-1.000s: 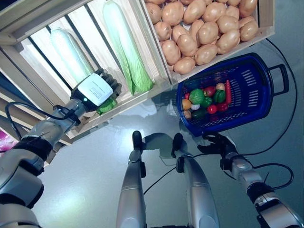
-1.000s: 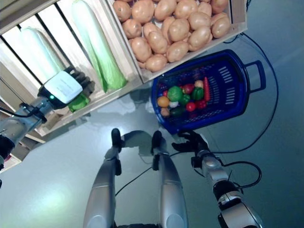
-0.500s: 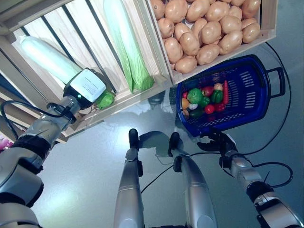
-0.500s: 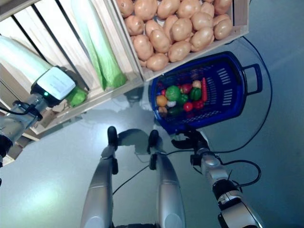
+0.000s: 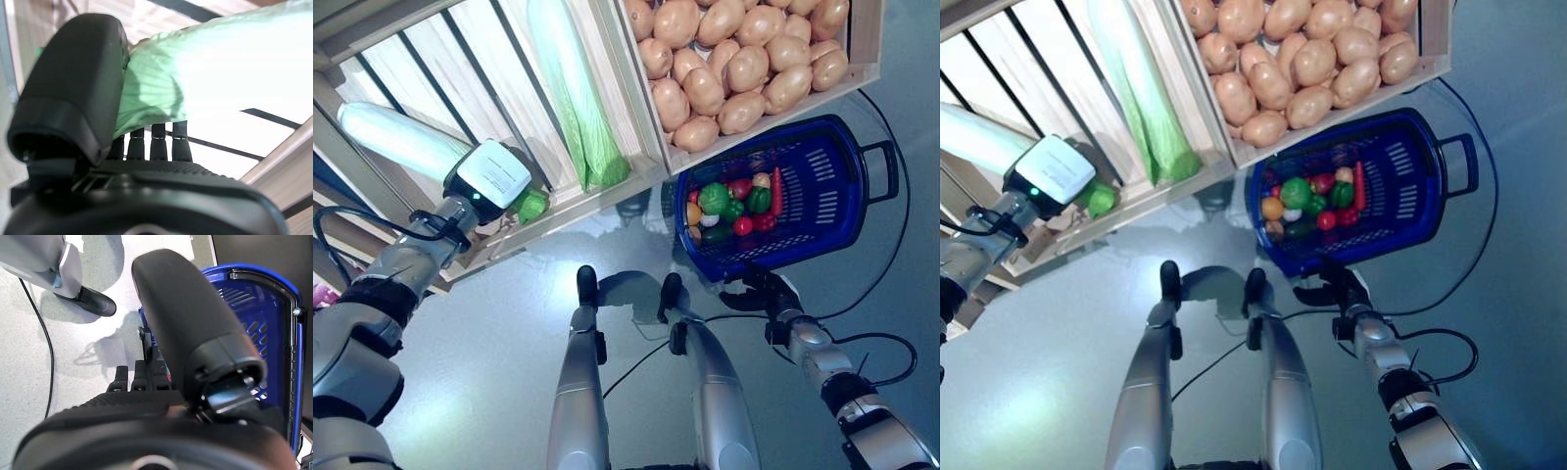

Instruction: Put vegetables into the basket

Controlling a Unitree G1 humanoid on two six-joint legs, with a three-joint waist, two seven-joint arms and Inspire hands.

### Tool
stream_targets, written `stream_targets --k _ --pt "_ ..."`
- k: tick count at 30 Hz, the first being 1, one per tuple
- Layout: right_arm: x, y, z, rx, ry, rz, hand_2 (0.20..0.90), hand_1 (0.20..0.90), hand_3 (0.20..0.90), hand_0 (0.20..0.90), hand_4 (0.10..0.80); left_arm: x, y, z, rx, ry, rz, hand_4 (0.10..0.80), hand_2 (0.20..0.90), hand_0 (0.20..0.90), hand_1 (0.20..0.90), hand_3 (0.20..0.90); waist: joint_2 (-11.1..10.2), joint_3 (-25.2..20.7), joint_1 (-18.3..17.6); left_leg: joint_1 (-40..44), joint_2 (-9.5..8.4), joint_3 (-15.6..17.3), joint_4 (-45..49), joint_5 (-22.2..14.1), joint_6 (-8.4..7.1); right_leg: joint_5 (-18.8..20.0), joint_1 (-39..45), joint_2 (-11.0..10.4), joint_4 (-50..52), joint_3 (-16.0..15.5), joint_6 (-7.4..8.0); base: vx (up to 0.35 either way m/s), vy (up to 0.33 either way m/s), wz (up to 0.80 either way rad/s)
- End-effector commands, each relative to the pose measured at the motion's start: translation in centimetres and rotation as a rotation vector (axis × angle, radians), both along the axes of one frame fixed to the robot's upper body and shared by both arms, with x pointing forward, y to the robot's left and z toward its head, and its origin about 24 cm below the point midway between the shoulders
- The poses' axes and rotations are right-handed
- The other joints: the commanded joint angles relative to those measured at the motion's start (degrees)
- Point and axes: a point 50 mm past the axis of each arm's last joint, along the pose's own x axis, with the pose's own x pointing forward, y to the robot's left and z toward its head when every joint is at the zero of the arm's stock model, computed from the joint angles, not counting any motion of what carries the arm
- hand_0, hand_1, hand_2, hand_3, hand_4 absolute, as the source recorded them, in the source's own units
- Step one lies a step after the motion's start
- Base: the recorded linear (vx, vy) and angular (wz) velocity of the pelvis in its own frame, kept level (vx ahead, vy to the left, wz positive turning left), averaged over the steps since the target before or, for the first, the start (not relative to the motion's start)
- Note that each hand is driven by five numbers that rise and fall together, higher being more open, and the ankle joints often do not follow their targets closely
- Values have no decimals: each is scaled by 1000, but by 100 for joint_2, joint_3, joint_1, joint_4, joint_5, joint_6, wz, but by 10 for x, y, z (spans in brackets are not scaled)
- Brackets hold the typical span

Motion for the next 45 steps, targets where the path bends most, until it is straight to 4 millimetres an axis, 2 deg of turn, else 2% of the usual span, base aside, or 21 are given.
stream_targets --k 1,8,13,15,21,24,27,30,38,42,45 --pt "-7 -31 15 -4 -90 -115 900 900 900 900 800 -5 3 43 -198 -314 -61 400 300 300 300 300 33 -1 91 -54 56 78 516 -347 -303 25 754 -71 -460 92 343 22 -35 2" --pt "-12 -21 9 27 -102 -110 900 900 900 900 800 -16 0 43 -408 -479 -173 400 300 300 300 300 16 -1 186 434 -26 44 169 -241 -332 116 1294 7 -896 -6 339 15 -11 0" --pt "-19 -17 4 51 -116 -111 900 900 900 900 800 -26 -2 35 -568 -550 -233 400 300 300 300 300 7 -1 252 865 -73 30 -50 -210 -336 155 1744 16 -1162 -74 342 45 -27 -1" --pt "-28 -13 -3 76 -118 -121 900 900 900 900 800 -34 -5 24 -698 -559 -269 400 300 300 300 300 2 -1 332 1227 -87 32 -173 -264 -330 124 2097 22 -1292 -128 349 92 -60 0" --pt "-39 -2 -6 120 -158 -120 900 900 900 900 800 -49 -22 -3 -1123 -506 -377 400 300 300 300 300 23 -5 432 1825 -132 -37 -420 -279 -309 141 2706 4 -1542 -238 352 64 -42 4" --pt "-46 4 -7 131 -175 -106 900 900 900 900 800 -59 -35 -14 -1352 -435 -459 400 300 300 300 300 33 -167 435 2107 -145 -45 -605 -262 -279 192 2999 -15 -1739 -292 367 124 -26 5" --pt "-54 6 -7 142 -206 -95 900 900 900 900 800 -70 -49 -23 -1653 -314 -572 400 300 300 300 300 46 -377 450 2423 -150 -68 -812 -275 -264 228 3340 -51 -1955 -346 400 132 -21 9" --pt "-62 9 -5 138 -239 -85 900 900 900 900 800 -81 -62 -38 -1997 -104 -690 400 300 300 300 300 83 -673 452 2853 -159 -94 -1165 -249 -243 303 3781 -51 -2269 -361 447 178 -15 10" --pt "-73 15 6 69 -275 -16 900 900 900 900 800 -92 -86 -63 -2529 198 -896 400 300 300 300 300 191 -1335 412 3522 -147 -114 -1732 -128 -228 487 4395 -61 -2702 -363 502 149 15 6" --pt "-73 14 15 13 -262 56 900 900 900 900 800 -90 -96 -73 -2692 308 -917 400 300 300 300 300 182 -1604 354 3772 -133 -71 -1894 -143 -210 523 4572 -68 -2816 -363 526 127 6 -2" --pt "-72 14 24 36 -241 131 900 900 900 900 800 -87 -101 -78 -2776 374 -917 400 300 300 300 300 172 -1744 302 3949 -129 -41 -1999 -174 -183 544 4679 -75 -2877 -359 553 76 3 1"
